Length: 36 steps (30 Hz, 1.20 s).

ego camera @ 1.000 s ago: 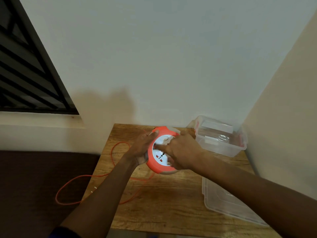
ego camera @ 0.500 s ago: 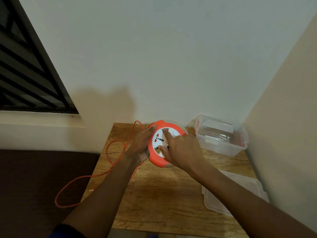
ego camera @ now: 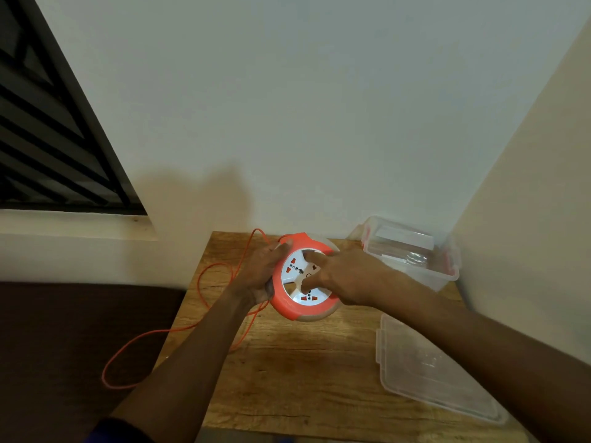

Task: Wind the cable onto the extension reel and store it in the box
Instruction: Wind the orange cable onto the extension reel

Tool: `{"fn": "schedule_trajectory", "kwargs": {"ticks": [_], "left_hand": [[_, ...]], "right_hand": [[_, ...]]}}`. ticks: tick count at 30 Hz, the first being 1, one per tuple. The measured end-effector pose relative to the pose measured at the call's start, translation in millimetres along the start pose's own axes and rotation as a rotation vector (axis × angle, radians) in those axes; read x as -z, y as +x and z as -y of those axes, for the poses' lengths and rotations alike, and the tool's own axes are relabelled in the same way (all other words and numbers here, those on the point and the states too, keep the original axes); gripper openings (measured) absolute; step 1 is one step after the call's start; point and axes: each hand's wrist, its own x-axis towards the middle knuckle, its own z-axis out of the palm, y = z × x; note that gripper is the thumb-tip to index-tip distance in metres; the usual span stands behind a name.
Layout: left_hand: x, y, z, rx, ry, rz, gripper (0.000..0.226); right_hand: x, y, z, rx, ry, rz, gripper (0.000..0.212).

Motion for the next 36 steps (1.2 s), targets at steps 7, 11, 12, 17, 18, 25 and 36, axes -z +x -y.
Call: {"fn": "schedule_trajectory", "kwargs": {"ticks": [7,11,12,17,18,25,36], "left_hand": [[-7,1,1,0.028,0.056,0.019,0.055],[-9,-2,-1,0.026,0.07,0.028,0.059],[-8,-2,-2,0.019,0.077,0.035,0.06],[-6,-3,-5,-0.013,0.005,-0.004,0.048],[-7,-2,-5,-0.023,-0.011,-0.027,0.047],[-10,5,1,-0.091,-0.022,-0.168,0.045],[-9,0,8,-0.045,0.038,-0.127,0.061]], "right_hand": [[3,4,9,0.056,-0.239,-0.012,0.067],[1,12,17,0.081,-0.282,-0.037,0.069],[-1,13,17,0.073,-0.281,-0.048,0.072],[-18,18,18,-0.159,-0.049,-0.273,0.075],[-23,20,19,-0.244,0.018,-0.304,0.071],[-44,32,38,-0.732,0.559,-0.485,0.072],[-40,23,42,-0.67,0.368,-0.396,0.058]]}}
